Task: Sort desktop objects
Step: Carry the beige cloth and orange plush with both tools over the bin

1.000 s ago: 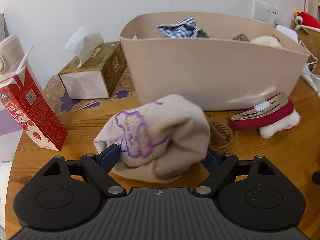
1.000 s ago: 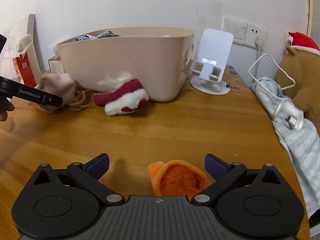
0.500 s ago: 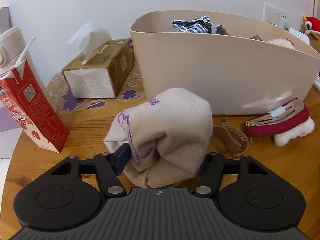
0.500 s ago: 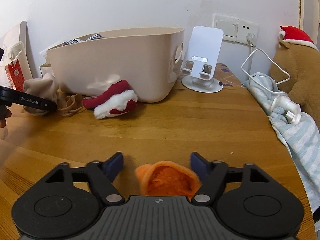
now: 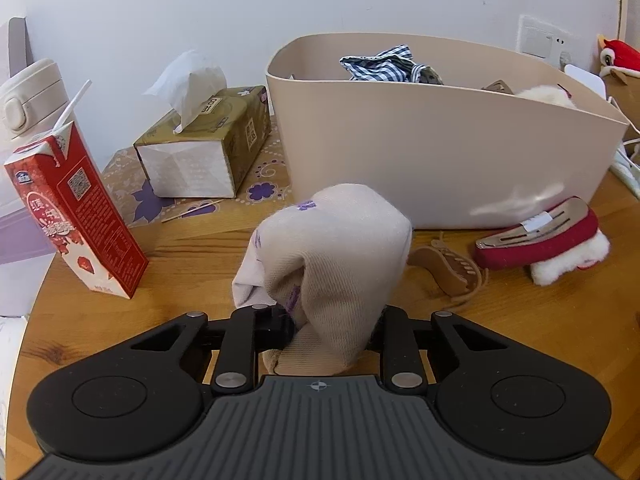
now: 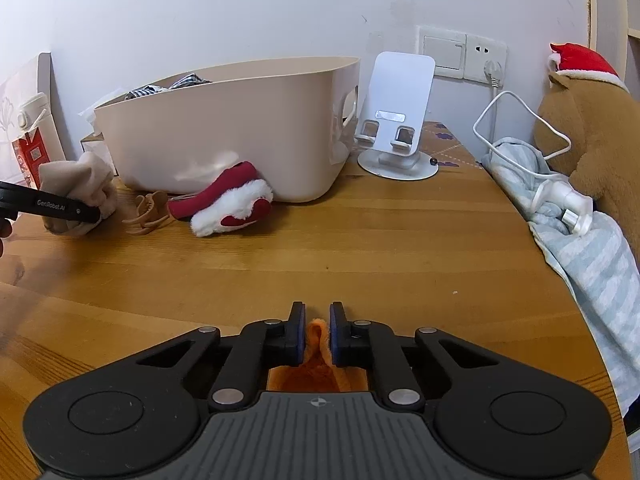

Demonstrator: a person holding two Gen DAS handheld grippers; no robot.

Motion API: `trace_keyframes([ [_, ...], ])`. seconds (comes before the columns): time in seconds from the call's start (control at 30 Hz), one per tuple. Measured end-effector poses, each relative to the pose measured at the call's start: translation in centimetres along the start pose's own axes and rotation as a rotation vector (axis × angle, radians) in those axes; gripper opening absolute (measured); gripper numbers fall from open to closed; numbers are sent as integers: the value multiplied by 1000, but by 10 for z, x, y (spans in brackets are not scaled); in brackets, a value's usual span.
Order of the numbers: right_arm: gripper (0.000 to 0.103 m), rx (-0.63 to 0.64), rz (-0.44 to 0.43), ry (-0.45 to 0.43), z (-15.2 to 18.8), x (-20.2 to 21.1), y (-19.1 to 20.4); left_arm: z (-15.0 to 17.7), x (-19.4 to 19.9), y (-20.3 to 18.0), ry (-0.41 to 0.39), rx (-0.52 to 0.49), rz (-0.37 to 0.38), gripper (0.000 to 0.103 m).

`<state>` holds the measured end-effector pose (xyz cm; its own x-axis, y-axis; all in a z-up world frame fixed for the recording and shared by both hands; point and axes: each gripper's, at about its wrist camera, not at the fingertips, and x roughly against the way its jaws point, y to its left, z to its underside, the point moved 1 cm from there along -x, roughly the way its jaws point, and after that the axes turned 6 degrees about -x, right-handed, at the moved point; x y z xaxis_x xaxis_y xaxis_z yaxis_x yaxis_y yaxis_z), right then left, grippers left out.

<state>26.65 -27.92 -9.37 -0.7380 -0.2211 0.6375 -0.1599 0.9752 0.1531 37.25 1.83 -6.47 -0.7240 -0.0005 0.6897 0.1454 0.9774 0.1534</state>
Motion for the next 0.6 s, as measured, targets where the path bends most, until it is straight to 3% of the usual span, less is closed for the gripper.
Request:
trace_keyframes([
  [0.6,9,-38,-9,-86,-11,33,-7,10,52,3,-58,-22,-9,23],
])
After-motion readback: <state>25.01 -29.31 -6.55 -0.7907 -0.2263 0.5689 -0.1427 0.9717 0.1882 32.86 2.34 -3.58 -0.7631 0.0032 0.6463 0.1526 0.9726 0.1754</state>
